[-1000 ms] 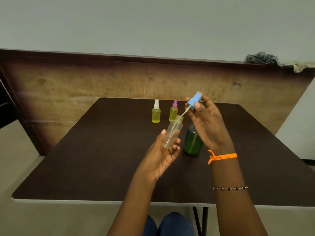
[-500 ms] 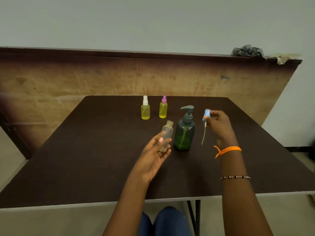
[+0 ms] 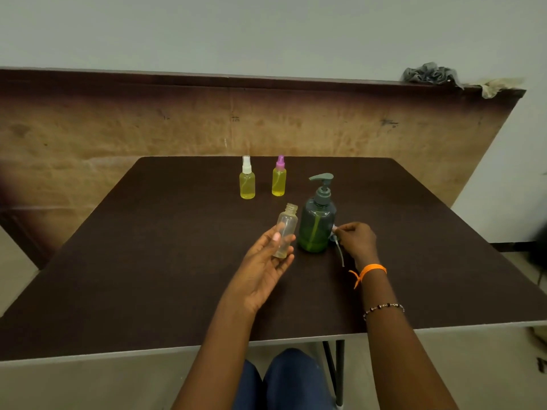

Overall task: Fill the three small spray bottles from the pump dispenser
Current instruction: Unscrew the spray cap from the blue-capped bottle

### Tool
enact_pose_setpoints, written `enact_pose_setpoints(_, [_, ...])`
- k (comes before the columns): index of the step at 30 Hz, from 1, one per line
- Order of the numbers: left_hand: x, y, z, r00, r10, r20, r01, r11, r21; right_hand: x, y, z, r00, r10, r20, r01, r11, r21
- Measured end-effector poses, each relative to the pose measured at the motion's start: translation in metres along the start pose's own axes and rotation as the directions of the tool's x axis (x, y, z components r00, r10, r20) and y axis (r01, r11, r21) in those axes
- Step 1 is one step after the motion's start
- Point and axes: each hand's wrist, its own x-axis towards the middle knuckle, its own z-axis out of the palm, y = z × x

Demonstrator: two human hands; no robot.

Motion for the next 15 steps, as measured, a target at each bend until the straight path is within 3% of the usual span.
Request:
enact_pose_setpoints(8, [0.001, -0.003, -0.001, 0.999, -0.038, -0.003, 0.038, 0.999, -0.028, -0.002, -0.003, -0.017, 1.000, -0.030, -0.002, 0.030, 0.999, 0.025])
enact_pose_setpoints(15, [0.001, -0.003, 0.000, 0.998, -0.057, -0.006, 0.056, 0.996, -0.066, -0.003, -0.016, -0.030, 0.981, -0.188, -0.046, 0.191, 0.980, 0.052])
